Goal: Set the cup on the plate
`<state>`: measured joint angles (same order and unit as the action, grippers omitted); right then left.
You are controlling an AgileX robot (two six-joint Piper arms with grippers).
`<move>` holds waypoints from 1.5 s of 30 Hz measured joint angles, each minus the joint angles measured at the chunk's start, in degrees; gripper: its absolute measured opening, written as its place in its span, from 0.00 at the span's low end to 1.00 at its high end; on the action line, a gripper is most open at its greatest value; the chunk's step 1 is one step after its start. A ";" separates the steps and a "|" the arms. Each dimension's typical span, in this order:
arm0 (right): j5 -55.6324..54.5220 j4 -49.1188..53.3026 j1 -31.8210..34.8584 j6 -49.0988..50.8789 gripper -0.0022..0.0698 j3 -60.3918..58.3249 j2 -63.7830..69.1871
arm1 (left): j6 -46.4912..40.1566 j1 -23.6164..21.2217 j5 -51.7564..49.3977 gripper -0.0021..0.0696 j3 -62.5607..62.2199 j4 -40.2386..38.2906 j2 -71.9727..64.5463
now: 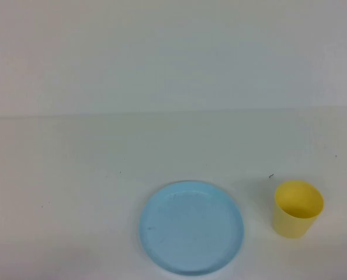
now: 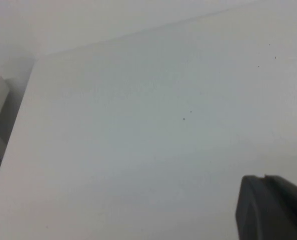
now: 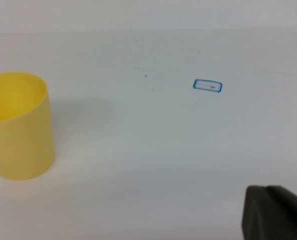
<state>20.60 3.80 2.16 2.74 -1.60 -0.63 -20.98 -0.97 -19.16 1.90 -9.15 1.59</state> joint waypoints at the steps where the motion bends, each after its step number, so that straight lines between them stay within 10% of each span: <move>1: 0.00 0.00 0.00 0.00 0.03 0.00 0.00 | 0.20 0.00 0.00 0.03 0.00 0.00 0.00; 27: 0.00 0.00 0.00 0.00 0.03 0.00 0.00 | -0.12 0.00 1.13 0.03 0.00 0.00 0.00; 45: -30.67 0.00 0.00 0.00 0.03 0.00 0.00 | 8.12 0.00 37.19 0.03 0.00 0.00 0.00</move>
<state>-10.07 3.80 2.16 2.74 -1.60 -0.63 -12.87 -0.97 18.03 1.90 -9.15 1.59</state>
